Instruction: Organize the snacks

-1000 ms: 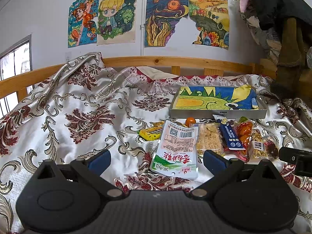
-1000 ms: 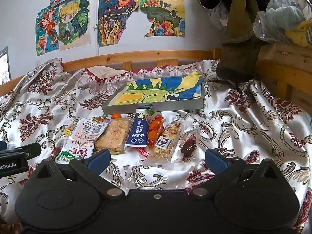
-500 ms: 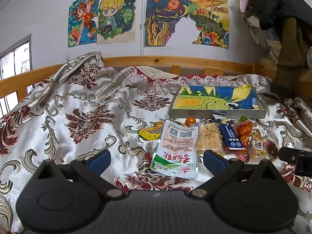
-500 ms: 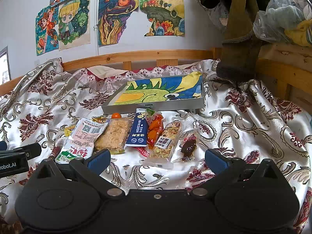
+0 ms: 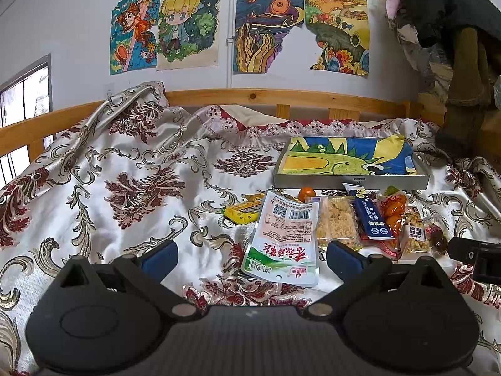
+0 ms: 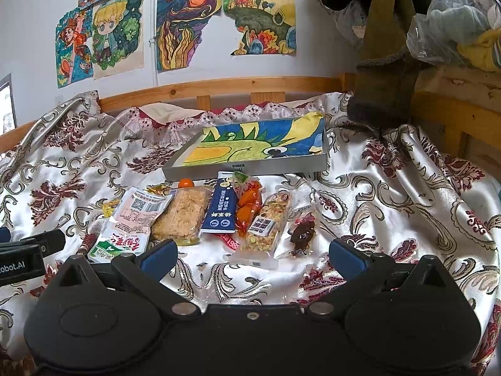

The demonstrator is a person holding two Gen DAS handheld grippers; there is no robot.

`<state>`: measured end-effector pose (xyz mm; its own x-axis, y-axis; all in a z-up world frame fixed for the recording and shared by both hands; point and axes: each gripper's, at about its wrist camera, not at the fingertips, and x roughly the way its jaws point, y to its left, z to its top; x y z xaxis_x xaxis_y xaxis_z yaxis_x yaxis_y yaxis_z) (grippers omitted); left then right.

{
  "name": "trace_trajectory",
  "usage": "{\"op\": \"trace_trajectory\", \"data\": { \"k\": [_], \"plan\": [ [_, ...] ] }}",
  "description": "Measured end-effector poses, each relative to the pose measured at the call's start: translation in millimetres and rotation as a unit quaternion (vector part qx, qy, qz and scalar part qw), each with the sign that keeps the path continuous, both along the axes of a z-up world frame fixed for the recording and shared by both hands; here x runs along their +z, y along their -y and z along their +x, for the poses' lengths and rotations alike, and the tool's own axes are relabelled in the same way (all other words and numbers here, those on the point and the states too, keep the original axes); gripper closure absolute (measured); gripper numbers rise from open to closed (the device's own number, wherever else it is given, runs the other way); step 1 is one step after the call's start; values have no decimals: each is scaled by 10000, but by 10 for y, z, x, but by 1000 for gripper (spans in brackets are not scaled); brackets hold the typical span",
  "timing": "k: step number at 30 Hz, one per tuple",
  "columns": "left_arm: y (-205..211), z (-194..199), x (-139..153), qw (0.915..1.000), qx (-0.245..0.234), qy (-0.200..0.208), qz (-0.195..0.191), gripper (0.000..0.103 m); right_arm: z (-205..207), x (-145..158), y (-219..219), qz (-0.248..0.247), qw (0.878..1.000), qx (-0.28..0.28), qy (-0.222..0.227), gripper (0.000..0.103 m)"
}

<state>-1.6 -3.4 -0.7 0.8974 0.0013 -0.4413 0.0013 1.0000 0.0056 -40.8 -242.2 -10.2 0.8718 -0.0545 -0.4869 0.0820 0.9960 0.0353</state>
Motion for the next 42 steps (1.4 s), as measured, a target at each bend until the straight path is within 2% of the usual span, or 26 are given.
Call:
{"op": "trace_trajectory", "data": {
  "k": [15, 24, 30, 39, 42],
  "plan": [
    [4, 99, -32, 9999, 18, -126, 81, 0, 77, 1, -9, -52, 9997, -16, -233, 1],
    [-7, 283, -81, 9992, 16, -390, 112, 0, 182, -44, -12, -26, 9989, 22, -476, 1],
    [3, 522, -161, 9976, -160, -650, 160, 0, 318, -60, 14, 36, 9978, 143, -639, 1],
    [77, 963, -255, 9935, -464, -1007, 242, 0, 707, -105, 46, -350, 9945, 630, -763, 1],
    [123, 1140, -311, 9912, -576, -1161, 276, 0, 833, -149, 109, -199, 9951, 640, -728, 3]
  ]
}}
